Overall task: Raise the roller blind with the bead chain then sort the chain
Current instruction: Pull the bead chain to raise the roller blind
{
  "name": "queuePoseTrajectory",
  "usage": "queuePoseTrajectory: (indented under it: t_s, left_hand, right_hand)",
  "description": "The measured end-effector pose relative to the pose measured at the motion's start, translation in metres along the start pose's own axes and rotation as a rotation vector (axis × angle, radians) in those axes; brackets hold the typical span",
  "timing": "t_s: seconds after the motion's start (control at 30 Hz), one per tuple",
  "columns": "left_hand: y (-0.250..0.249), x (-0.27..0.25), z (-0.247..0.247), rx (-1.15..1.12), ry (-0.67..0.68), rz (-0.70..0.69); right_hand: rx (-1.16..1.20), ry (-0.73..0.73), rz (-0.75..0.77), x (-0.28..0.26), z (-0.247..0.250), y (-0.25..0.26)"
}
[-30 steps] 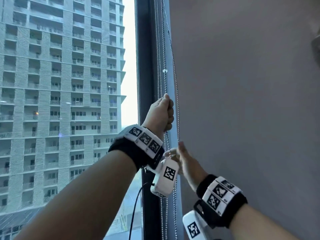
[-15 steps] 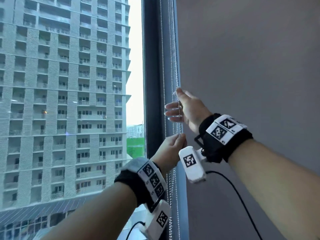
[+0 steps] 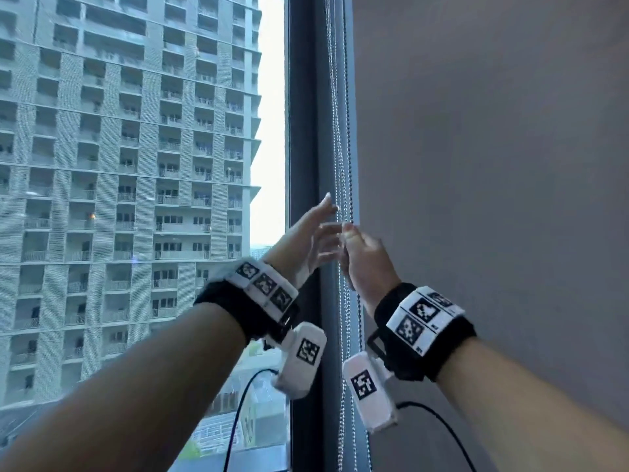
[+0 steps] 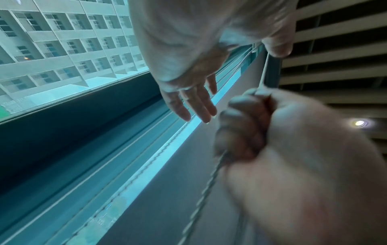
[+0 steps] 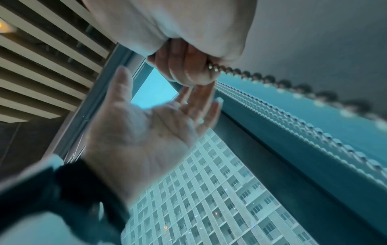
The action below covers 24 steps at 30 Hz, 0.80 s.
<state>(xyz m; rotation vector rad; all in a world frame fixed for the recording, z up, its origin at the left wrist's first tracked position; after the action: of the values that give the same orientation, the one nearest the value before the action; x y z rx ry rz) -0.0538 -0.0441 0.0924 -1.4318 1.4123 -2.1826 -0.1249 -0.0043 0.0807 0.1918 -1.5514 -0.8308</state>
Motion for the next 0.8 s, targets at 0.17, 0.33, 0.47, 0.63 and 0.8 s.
queuePoseTrajectory:
  t_s: [0.17, 0.33, 0.47, 0.63, 0.8]
  left_hand:
    - [-0.044, 0.022, -0.021, -0.101, -0.012, -0.003]
    - [-0.051, 0.028, -0.039, -0.163, -0.023, 0.013]
    - [-0.047, 0.033, -0.028, -0.161, -0.088, 0.0]
    - [-0.015, 0.022, -0.034, -0.074, -0.05, 0.071]
    - [0.024, 0.003, -0.028, -0.135, -0.069, 0.066]
  right_hand:
    - [0.025, 0.0, 0.046, -0.007, -0.003, 0.006]
    - [-0.058, 0.003, 0.087, -0.023, -0.002, 0.004]
    - [-0.117, 0.049, 0.049, -0.039, -0.007, -0.02]
    - [-0.136, 0.109, -0.067, -0.07, -0.014, -0.068]
    - [-0.023, 0.196, -0.265, -0.093, -0.013, -0.095]
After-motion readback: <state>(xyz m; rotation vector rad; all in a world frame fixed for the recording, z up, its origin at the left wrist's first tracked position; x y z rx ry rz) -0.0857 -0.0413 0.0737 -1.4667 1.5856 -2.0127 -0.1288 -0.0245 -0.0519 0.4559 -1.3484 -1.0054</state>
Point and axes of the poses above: each hand's wrist, its own x-axis towards the middle knuckle, its own z-axis out of the back of the hand, y = z × x, the point moved 10 cm from there along x, towards the middle knuckle, and after that the axes turned 2 degrees about -x, right-handed, at the moved point
